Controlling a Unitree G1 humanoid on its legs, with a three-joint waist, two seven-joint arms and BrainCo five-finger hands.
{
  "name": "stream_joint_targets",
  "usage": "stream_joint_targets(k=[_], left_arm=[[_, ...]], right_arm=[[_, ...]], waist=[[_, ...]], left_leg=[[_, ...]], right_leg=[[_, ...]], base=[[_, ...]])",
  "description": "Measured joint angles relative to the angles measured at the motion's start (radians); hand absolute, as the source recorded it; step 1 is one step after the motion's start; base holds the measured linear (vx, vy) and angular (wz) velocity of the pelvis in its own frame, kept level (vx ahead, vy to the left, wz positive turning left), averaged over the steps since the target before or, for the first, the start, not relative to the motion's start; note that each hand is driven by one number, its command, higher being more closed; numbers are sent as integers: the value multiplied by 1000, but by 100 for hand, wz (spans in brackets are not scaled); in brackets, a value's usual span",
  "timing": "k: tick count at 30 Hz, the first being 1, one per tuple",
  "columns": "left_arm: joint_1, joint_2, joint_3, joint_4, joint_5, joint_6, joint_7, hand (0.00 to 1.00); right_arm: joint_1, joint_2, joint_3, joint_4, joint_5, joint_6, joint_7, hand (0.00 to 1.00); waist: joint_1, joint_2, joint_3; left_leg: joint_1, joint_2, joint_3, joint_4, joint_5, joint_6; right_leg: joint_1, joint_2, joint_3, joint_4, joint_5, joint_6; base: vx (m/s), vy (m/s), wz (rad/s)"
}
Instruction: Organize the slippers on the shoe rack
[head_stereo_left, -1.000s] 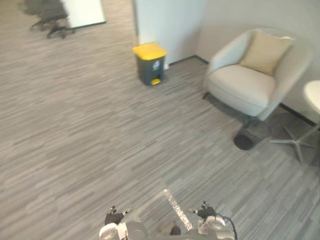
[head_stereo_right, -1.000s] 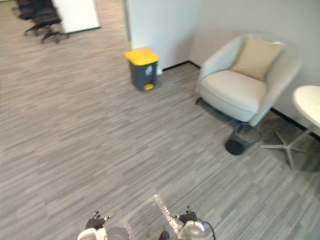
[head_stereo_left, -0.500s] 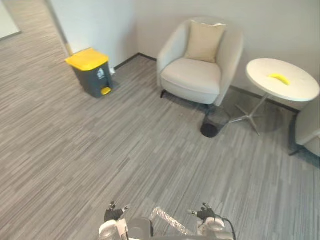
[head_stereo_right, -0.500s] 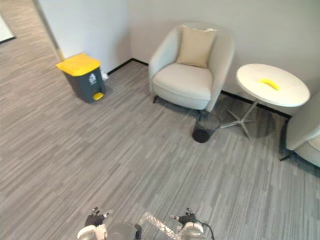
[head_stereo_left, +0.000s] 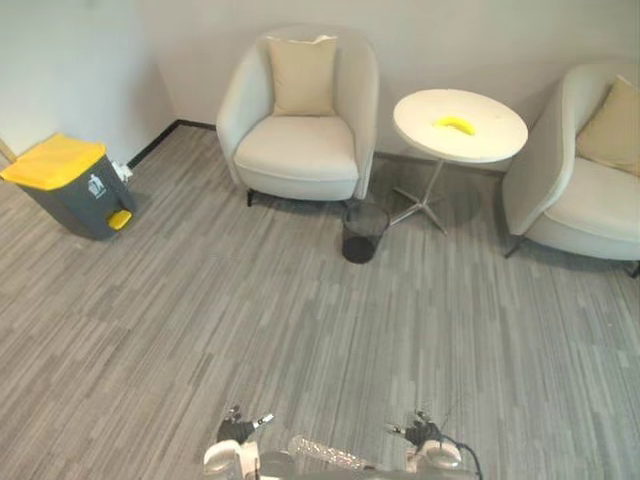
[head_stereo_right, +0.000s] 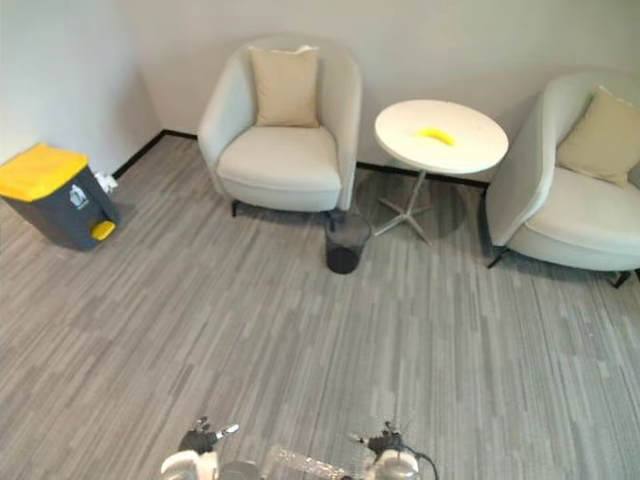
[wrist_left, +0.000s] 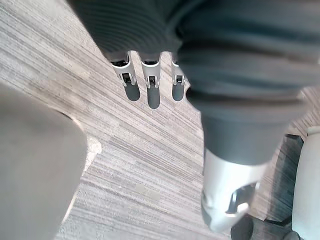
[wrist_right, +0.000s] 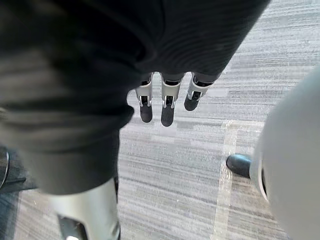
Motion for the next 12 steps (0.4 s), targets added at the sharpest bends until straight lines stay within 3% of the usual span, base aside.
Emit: stream_joint_targets(k=[2, 4, 5, 6, 9, 12], left_arm=[[5, -7, 7, -14, 0, -2, 1, 0], [7, -9, 11, -18, 0, -2, 4, 0], [8, -10, -3, -23, 0, -3, 5, 0], [8, -12, -16, -21, 1, -3, 4, 0], [12, 10, -17, -11, 1, -3, 6, 0], [15, 10, -16, -1, 2, -3, 8, 0]], right_arm=[[-1, -3, 5, -6, 9, 2, -7, 0], [-7, -4, 7, -8, 16, 4, -17, 0], [-7, -5, 6, -9, 29, 3, -21, 0], [-7, -9, 5, -7, 30, 3, -23, 0], [10, 5, 5, -10, 30, 9, -22, 0], [19, 11, 6, -10, 29, 9, -22, 0]], waist=[[7, 3, 7], [7, 3, 8], [7, 7, 6], [6, 20, -3], [2, -23, -19], [2, -32, -28]], left_leg=[[-56, 10, -35, 126, -7, 4], [-58, -15, -72, 57, -50, -3], [-56, -46, -121, -96, -38, -7], [-49, -61, -158, -204, 24, -34], [-10, -98, -133, -283, 48, -13], [53, -130, -108, -350, 60, 2]], right_leg=[[14, 6, 34, 11, -9, -10], [14, -2, 74, 23, -12, -10], [7, -7, 100, 32, -16, 1], [-4, -1, 117, 42, -27, 20], [-6, -39, 128, 32, -27, 35], [20, -73, 144, 19, -37, 51]], base=[[84, 31, -77], [124, 109, -79], [129, 177, -57], [160, 187, -53], [126, 90, -10], [127, 85, -10]])
